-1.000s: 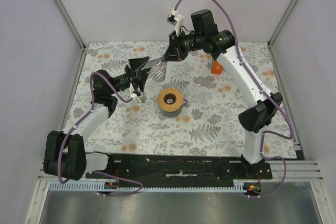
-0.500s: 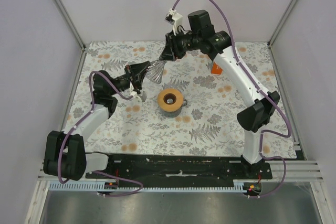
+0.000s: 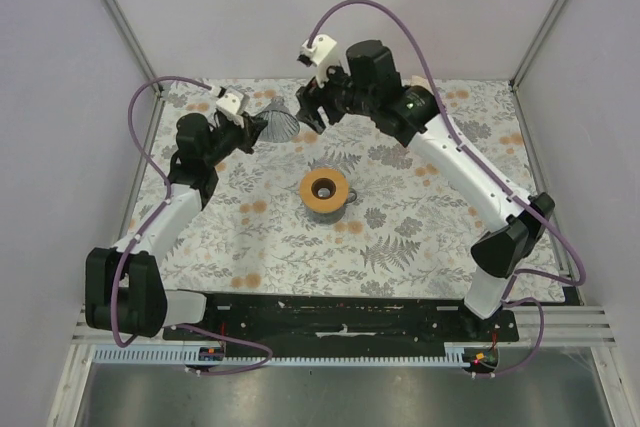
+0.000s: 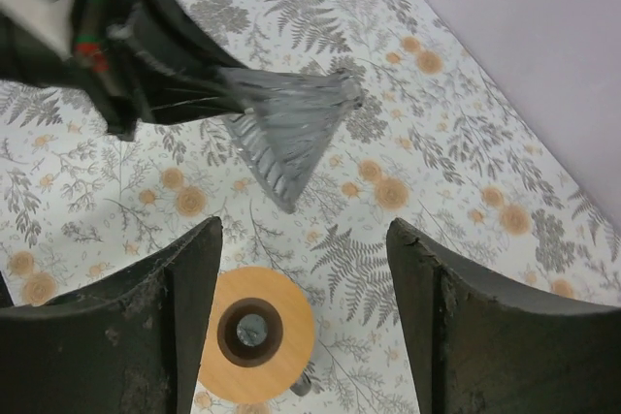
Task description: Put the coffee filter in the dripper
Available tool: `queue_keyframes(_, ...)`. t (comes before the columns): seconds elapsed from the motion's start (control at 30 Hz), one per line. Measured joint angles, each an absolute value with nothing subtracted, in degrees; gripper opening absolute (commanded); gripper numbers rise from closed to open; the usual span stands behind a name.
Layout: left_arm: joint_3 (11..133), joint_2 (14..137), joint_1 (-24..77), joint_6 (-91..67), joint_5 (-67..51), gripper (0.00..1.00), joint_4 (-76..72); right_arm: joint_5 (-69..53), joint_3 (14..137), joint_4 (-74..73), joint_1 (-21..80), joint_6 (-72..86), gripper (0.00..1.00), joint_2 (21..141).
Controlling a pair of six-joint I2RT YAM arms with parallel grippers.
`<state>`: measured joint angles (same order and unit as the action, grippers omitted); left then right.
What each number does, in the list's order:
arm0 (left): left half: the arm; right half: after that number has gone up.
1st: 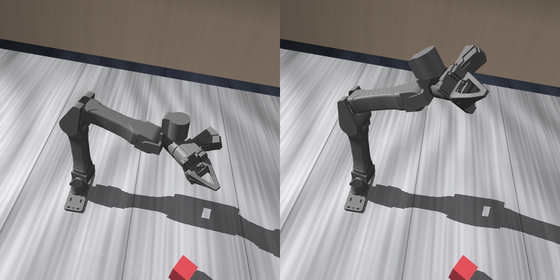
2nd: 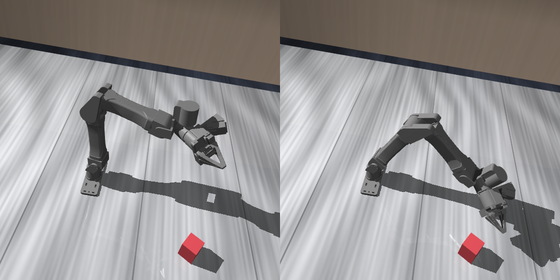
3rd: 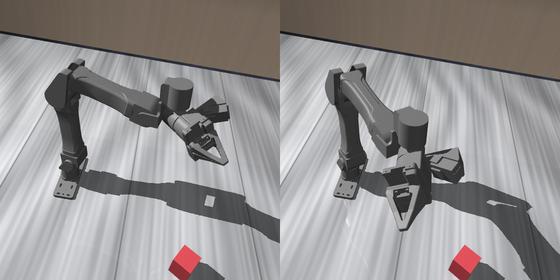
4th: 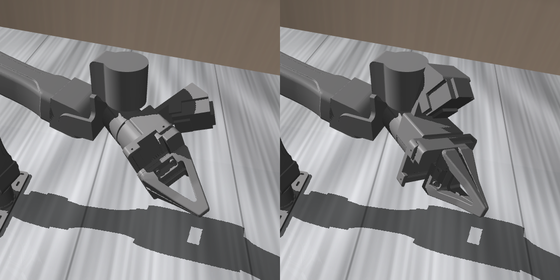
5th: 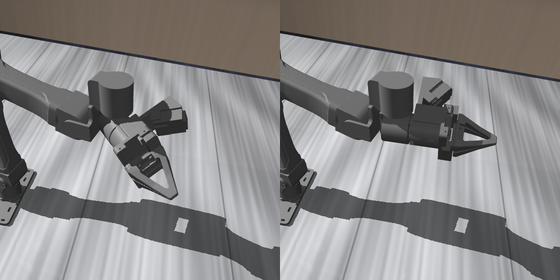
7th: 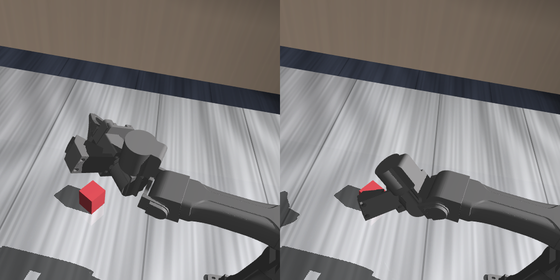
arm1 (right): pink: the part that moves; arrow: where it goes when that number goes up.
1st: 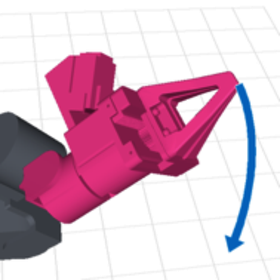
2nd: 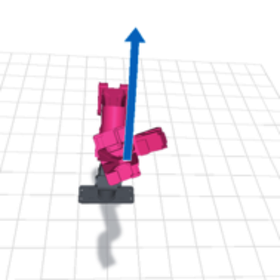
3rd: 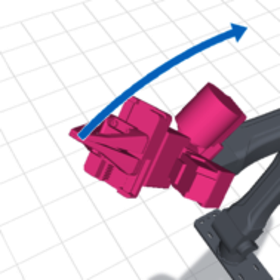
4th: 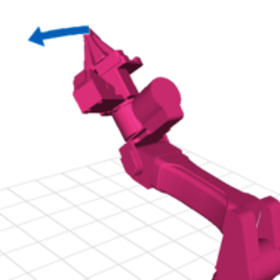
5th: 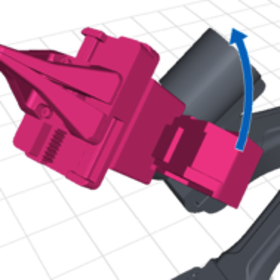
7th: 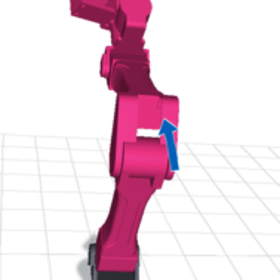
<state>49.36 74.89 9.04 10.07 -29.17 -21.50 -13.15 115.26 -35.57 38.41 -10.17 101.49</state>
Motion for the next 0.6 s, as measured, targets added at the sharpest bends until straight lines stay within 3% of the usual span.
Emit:
queue_keyframes(0.2,49.5,74.98,7.46,-11.22,-22.98,0.02,-14.85,-10.68,112.95,-31.4,44.51,-13.23,0.73,102.78)
queue_keyframes(0.47,49.5,74.98,7.46,-20.18,-25.52,0.02,-17.32,-5.85,116.66,-29.04,44.21,-12.49,0.6,109.93)
queue_keyframes(0.6,49.47,74.98,7.46,-21.32,-26.61,0.02,-18.44,-3.99,118.24,-29.02,43.7,-11.62,0.36,112.62)
